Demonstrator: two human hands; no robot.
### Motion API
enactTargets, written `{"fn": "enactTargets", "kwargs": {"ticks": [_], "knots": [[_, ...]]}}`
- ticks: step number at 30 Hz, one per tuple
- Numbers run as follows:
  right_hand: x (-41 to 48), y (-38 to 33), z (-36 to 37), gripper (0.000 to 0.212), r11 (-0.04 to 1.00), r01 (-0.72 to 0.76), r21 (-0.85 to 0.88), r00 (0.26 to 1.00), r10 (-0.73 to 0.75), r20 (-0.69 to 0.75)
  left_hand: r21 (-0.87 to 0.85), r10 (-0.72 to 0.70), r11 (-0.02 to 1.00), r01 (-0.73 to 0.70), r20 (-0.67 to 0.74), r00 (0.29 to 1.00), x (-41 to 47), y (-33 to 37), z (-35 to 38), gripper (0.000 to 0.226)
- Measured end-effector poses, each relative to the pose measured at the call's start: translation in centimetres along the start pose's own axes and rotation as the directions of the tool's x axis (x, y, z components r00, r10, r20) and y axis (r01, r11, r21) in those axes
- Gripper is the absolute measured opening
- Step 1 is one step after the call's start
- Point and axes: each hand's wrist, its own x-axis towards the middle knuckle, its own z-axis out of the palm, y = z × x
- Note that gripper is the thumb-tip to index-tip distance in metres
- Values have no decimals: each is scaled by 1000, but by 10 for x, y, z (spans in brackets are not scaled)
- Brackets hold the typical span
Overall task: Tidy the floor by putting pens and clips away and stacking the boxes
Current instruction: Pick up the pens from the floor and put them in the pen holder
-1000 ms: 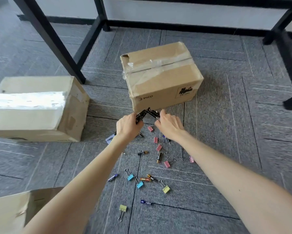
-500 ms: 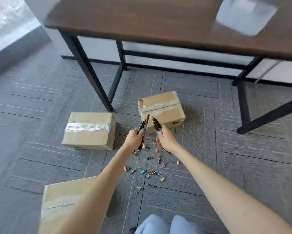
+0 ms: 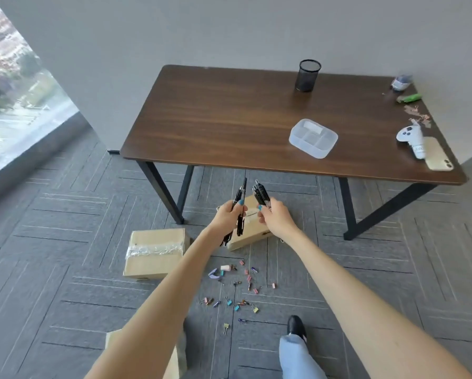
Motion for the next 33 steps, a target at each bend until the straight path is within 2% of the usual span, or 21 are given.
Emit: {"fn": "enactTargets", "kwargs": {"ticks": [7,17,24,30,33], "knots": [[46,-27,-77,19,999,1,37,1000,-1,-1,43,42,998,-43,30,999,52,84,30,25],[188,-31,-193,18,994,5,113,999,-10,48,17,29,999,-28,-35,999,194,180,97,26],[303,-67,-260,13,989,113,95,994,-113,-7,-24,41,999,-43,-74,996,300,245,116,25],[405,-94,-299,21,968,195,158,981,-194,-24,37,155,988,-151,-108,982,395,295,128,30],[451,-102,-314,19,949,241,203,971,-236,-51,10,173,985,-173,-134,976,437,313,134,29]]}}
